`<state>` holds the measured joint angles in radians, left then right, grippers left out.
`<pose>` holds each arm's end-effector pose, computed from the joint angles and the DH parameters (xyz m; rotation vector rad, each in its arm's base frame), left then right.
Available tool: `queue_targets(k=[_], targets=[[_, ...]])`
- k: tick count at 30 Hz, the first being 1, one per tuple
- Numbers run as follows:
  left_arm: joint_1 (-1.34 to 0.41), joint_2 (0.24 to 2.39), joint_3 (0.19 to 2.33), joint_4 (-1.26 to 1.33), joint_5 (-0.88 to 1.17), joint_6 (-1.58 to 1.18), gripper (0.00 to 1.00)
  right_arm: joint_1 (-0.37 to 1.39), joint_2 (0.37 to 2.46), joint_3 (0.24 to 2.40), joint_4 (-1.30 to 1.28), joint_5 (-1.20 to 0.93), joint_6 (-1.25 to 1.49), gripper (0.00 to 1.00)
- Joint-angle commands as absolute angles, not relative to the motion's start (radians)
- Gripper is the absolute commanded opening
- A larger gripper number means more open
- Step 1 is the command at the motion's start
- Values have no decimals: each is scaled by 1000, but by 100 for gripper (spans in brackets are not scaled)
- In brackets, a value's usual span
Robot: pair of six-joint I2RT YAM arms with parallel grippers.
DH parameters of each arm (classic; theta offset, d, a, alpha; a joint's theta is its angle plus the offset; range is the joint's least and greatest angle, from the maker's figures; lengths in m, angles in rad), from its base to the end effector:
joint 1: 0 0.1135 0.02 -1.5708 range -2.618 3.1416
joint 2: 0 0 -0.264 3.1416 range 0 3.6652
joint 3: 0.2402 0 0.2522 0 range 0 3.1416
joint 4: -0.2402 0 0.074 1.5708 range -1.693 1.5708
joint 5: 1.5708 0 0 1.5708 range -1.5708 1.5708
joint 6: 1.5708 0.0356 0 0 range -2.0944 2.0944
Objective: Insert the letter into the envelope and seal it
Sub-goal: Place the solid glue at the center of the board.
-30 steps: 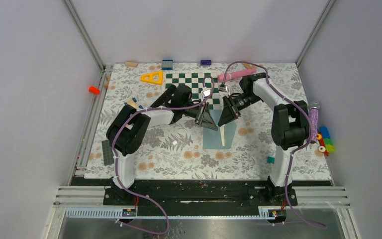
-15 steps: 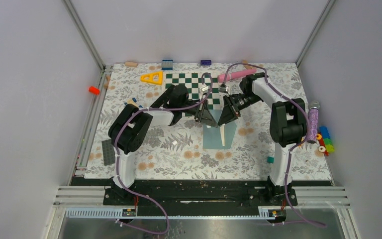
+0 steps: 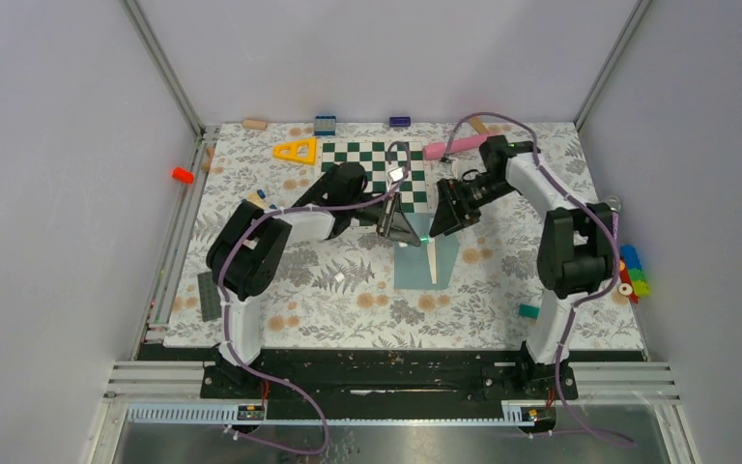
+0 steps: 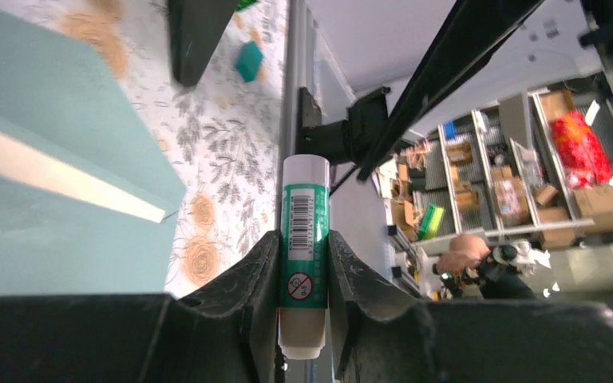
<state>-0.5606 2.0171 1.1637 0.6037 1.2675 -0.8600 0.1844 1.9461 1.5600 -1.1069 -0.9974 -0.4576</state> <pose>0.3395 -0.2533 0.1856 0.7955 2.0563 -2.0368 0.3617 0.0979 0.2294 -0.8712 2.4458 1.3867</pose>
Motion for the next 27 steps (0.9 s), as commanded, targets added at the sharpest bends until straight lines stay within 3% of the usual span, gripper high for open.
queue_targets(k=[1,7,11,19,27], targets=[[-500,1900,1315,-46,1113,-371,14,119,1758,1512,-869,-698,-293,100],[-423,1861,1384,-418,803,-57,12,101,1485,1312,-620,-448,-268,100],[-378,1810,1305,-455,671,55,12,101,1385,1223,-543,-405,-253,100],[-361,1699,1132,-390,539,231,13,101,1422,1199,-530,-446,-218,100],[-395,1707,1131,-413,359,237,14,101,1420,1194,-529,-443,-220,100]])
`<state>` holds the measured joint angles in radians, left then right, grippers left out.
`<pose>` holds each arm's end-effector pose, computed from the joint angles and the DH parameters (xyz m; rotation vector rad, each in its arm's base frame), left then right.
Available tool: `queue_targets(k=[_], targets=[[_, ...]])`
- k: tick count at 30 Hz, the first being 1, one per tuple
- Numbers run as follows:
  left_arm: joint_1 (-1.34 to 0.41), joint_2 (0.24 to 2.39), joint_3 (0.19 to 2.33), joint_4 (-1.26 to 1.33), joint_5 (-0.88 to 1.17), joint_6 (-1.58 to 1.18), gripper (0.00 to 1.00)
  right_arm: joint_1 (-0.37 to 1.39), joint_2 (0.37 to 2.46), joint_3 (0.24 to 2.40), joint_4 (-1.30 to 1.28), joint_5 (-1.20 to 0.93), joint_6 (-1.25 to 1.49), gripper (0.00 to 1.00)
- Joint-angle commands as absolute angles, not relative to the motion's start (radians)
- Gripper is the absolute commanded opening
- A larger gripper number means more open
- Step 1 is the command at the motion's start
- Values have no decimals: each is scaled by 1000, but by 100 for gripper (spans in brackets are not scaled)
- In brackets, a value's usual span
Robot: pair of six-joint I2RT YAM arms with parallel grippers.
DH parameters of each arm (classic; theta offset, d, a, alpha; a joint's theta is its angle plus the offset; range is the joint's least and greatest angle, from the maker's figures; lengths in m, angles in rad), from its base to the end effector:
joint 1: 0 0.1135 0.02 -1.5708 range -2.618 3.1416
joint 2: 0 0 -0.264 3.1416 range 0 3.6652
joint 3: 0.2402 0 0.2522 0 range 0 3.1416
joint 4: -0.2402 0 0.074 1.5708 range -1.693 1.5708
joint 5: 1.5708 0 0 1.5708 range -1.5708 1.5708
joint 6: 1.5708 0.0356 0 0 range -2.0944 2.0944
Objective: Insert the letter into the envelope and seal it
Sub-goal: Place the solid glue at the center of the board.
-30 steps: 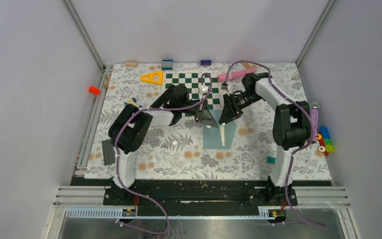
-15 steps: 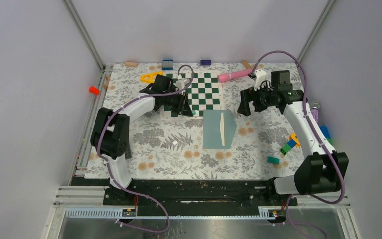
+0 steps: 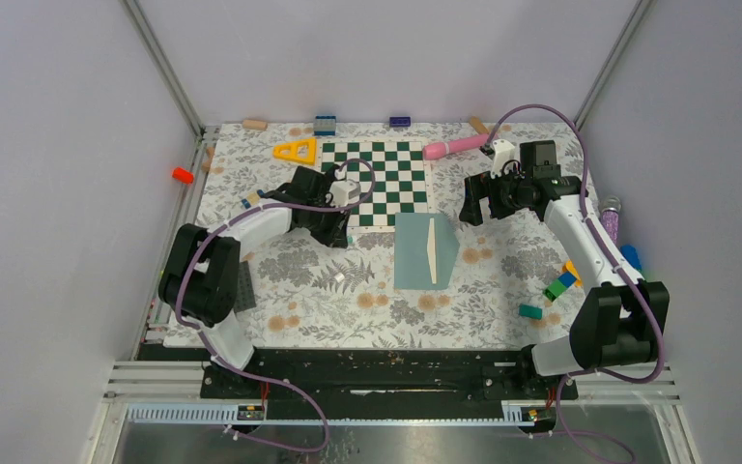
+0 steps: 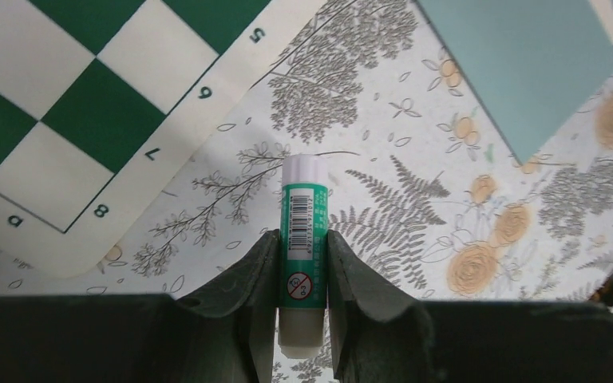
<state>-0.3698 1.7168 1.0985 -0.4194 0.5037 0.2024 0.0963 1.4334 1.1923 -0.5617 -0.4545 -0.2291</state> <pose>0.3166 -0.1412 0.1910 0.8967 2.4097 -0.7162 0.3067 0.0453 0.2985 -0.5869 2.2434 0.4708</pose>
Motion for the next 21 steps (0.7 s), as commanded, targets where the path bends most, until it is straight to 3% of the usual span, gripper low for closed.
queue_targets(k=[1,5,11,21], targets=[[-400,1726,1147,-433,342,235,14,101,1418,1193,-529,-444,-220,100],[-435,1777,1174,-486,263,231,17,101,1414,1195,-530,-448,-218,100],[-486,1794,1158,-505,176,229,30,100,1413,1195,-529,-453,-215,100],[-497,1825,1163,-537,151,226,40,100,1406,1193,-529,-457,-212,100]])
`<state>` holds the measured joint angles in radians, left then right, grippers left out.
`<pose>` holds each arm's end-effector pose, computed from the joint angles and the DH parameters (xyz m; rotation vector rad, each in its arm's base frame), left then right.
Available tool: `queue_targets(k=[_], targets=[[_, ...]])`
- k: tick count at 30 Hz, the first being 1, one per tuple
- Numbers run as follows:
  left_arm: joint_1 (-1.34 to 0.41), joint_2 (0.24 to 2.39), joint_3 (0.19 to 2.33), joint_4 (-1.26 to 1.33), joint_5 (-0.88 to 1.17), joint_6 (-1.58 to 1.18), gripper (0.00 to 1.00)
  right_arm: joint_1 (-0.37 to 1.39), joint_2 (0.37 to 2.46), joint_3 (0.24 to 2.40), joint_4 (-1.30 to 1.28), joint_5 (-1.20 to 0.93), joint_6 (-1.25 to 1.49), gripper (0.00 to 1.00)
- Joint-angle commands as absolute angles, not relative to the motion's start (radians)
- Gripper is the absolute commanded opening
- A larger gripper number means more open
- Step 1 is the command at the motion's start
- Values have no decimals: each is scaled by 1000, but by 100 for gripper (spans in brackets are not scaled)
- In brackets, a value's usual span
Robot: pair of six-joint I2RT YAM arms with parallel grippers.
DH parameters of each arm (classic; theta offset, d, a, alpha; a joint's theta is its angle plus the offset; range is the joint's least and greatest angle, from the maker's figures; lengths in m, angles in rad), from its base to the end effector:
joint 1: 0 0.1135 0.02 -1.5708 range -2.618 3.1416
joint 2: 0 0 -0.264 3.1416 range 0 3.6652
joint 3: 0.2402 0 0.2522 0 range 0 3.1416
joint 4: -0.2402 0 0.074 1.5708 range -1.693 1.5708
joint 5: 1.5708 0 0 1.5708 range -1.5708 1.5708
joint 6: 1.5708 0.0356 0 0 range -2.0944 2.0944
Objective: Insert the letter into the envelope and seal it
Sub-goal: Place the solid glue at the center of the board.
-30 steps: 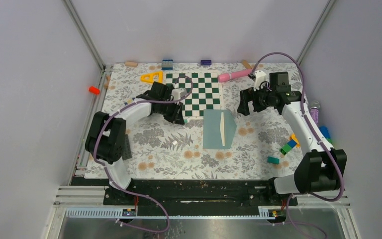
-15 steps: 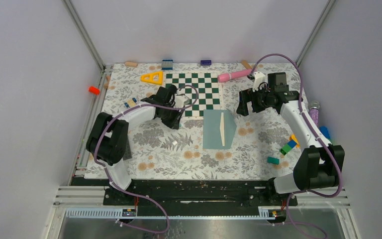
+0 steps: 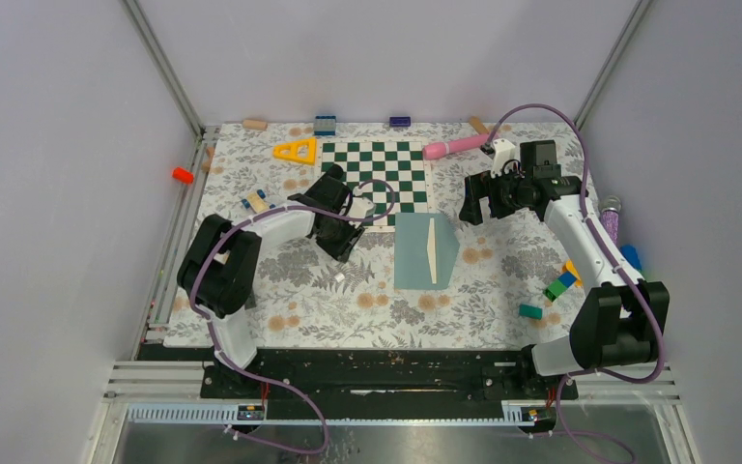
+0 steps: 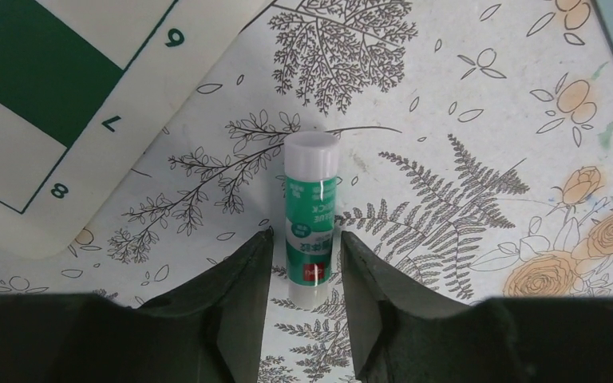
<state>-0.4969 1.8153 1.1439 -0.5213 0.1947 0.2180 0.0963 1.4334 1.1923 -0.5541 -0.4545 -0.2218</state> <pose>0.3072 -0.1744 0.1630 1.0193 2.5810 -0.3421 0.3073 0.0454 0.2991 -0.5794 2.2388 0.4724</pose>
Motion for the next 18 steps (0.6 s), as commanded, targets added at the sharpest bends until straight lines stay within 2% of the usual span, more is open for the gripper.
queue_targets(k=[1,9,18], targets=[[-497,1824,1163,-537,153,226,41,100,1406,1193,-529,-457,-211,100],[-500,1818,1181,-537,205,220,57,100,1404,1192,-530,-440,-214,100],[-506,1829,1198,-537,200,218,60,99,1391,1190,-531,-434,-216,100]])
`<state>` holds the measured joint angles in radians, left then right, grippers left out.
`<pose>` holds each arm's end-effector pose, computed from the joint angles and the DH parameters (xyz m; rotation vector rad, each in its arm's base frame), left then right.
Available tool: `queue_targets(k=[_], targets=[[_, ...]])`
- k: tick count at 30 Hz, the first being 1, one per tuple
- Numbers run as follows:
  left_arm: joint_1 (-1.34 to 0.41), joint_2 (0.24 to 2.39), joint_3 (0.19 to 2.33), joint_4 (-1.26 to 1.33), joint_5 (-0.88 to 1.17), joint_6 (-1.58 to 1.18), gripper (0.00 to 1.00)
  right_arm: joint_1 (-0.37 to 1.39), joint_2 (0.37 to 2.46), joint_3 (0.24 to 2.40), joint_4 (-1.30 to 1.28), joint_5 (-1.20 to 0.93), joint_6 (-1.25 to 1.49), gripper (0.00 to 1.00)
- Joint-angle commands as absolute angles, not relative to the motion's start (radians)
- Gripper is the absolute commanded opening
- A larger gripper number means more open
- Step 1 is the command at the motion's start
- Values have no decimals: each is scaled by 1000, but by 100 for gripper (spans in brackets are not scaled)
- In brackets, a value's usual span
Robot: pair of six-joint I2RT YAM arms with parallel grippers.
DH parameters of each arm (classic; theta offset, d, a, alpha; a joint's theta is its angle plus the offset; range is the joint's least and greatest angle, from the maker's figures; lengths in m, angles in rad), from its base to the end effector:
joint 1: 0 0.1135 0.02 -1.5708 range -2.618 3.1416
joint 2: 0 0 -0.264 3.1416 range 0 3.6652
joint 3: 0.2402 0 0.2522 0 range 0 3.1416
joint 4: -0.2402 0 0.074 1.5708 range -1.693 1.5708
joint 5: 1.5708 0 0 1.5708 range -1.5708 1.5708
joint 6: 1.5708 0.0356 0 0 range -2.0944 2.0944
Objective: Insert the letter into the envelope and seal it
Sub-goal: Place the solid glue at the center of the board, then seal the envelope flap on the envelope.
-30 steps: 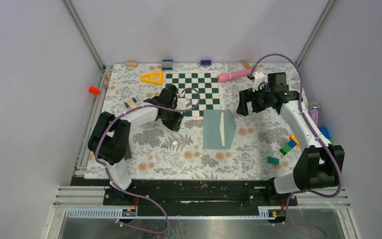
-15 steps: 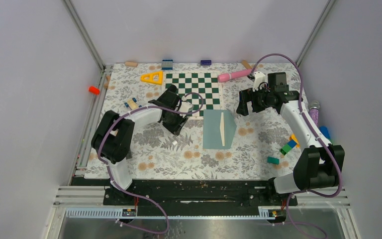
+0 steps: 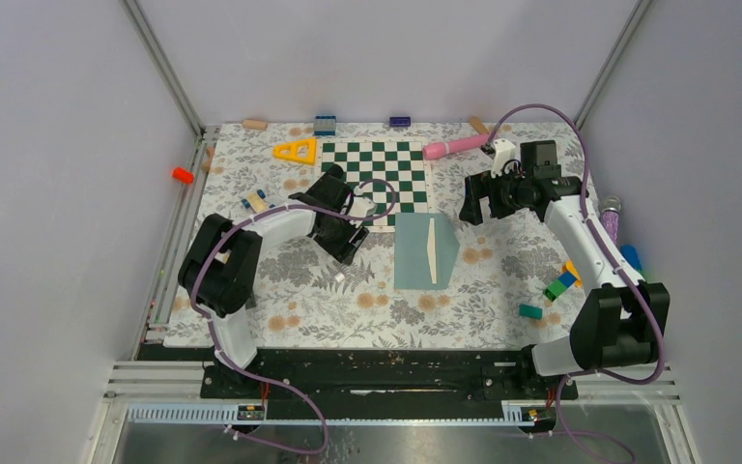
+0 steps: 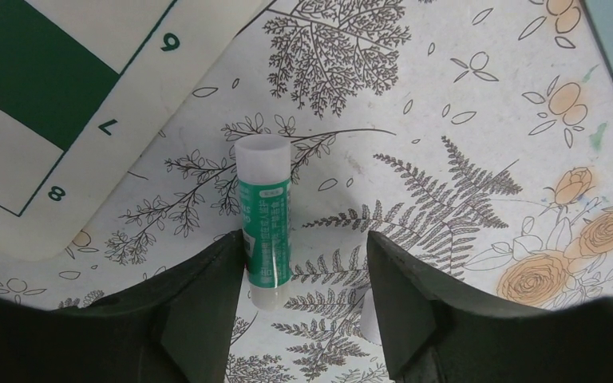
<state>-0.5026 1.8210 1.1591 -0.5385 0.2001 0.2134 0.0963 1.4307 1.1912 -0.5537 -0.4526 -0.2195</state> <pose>0.3076 -0.1772 0.1645 1.0242 2.5883 -0.3516 0.3068 0.0453 0.2995 -0.5762 2.2383 0.4708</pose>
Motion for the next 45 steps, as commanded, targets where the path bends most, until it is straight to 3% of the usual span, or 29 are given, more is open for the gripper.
queue_targets(k=[1,9,17,22,25,28,32,40,43,45], targets=[[-506,1827,1199,-537,197,216,60,100,1389,1191,-530,-434,-217,100],[-506,1828,1224,-537,187,205,66,95,1362,1174,-539,-444,-245,100],[-508,1758,1339,-563,220,195,90,89,1475,1245,-730,-566,-285,100],[-568,1725,1407,-562,270,159,93,80,1541,1225,-733,-568,-251,93],[-604,1760,1418,-529,334,76,90,64,1596,1233,-732,-584,-216,87],[-613,1829,1421,-467,420,-35,81,45,1654,1245,-728,-600,-182,78],[-611,1905,1408,-378,468,-152,68,13,1735,1262,-724,-639,-129,49],[-612,2049,1465,-388,438,-245,44,-25,1846,1293,-713,-652,-59,48],[-613,2082,1467,-390,431,-262,40,-25,1886,1310,-713,-656,-36,39],[-614,2097,1468,-389,436,-268,39,-25,1915,1322,-714,-661,-26,25]])
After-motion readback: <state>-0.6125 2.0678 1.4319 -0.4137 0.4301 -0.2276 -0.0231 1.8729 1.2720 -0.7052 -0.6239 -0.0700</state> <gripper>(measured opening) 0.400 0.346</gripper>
